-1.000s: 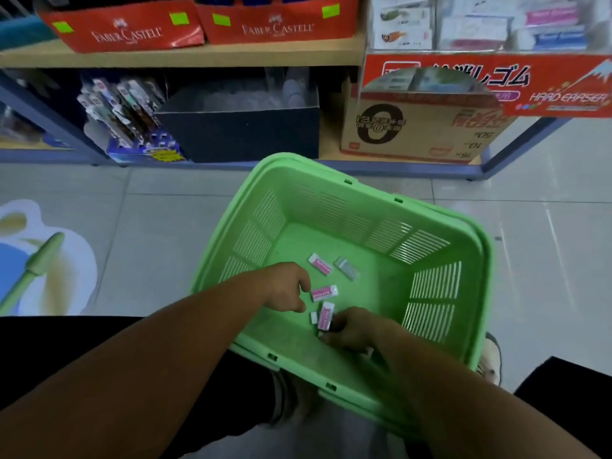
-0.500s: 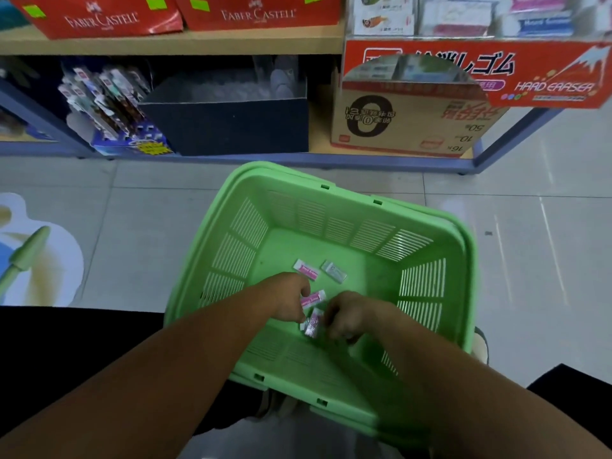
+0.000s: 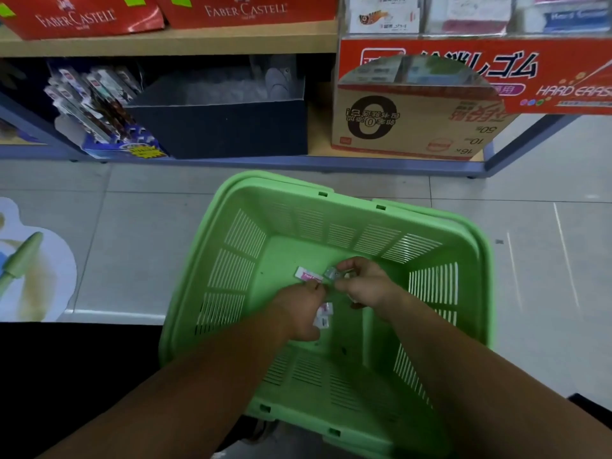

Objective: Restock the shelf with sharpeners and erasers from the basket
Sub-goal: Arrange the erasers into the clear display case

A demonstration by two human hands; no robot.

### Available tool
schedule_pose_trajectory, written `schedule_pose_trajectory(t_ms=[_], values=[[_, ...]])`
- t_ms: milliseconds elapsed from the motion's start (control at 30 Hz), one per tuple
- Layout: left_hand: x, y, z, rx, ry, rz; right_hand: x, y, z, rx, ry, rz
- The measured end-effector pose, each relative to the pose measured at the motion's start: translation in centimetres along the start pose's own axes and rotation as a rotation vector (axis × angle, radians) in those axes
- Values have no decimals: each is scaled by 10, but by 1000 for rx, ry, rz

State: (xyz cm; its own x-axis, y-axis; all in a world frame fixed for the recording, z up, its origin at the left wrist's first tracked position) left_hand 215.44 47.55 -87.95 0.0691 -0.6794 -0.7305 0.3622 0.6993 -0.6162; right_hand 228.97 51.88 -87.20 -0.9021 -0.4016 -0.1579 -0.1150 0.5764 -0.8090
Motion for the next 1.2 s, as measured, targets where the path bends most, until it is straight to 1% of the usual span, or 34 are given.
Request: schedule_pose_trajectory(t_ms=[100,233,300,367,433,533,600,733,800,900,967,1100,1133,1200], values=[[-3,-2,-14,-21,-8,15,-2,4,-4,-38,24,45],[0,-4,-31,-70,-138,37,-4,4,-2,-12,100,76],[1,-3,-33,-72,-160,26,-6,3,-2,-18,35,84],[0,-4,-30,-50,-116,26,-6,3,-2,-32,-37,104],[-6,-4,-34,-78,-120,91,-7,6,-2,-52,-73,138],[-19,-4,-47,-149,-282,227,-10,9,-4,-93,-144,208],[-27,-2,-51,-153,-288,286,-11,9,-5,-103,-257,239],[-37,8,-55,-153,-284,376,-5,15,1,-124,-432,232],[-35,15,-58,-138,-254,385,0,18,2,-145,-532,225],[-31,24,-62,-99,-224,335,4,24,1,-197,-652,265],[-33,29,-62,-75,-223,316,4,28,3,-215,-610,271],[-38,38,-62,-62,-270,298,-6,30,3,-115,-240,190],[-38,40,-62,-65,-287,289,-9,29,2,-84,-171,181],[-36,40,-62,-87,-317,271,-14,25,1,-31,-115,161]])
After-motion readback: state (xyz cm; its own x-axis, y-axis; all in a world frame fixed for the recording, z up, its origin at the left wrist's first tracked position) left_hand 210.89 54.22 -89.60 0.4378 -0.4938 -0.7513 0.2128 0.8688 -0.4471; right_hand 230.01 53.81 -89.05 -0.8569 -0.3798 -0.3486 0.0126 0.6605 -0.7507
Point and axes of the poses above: each hand's wrist, its own y-axis towards the middle knuckle, its own x-axis out of the palm, z = x × y, the point moved 7 cm from there along y, towards the middle knuckle, and after that the axes turned 3 degrees about z, right-handed, at the moved point
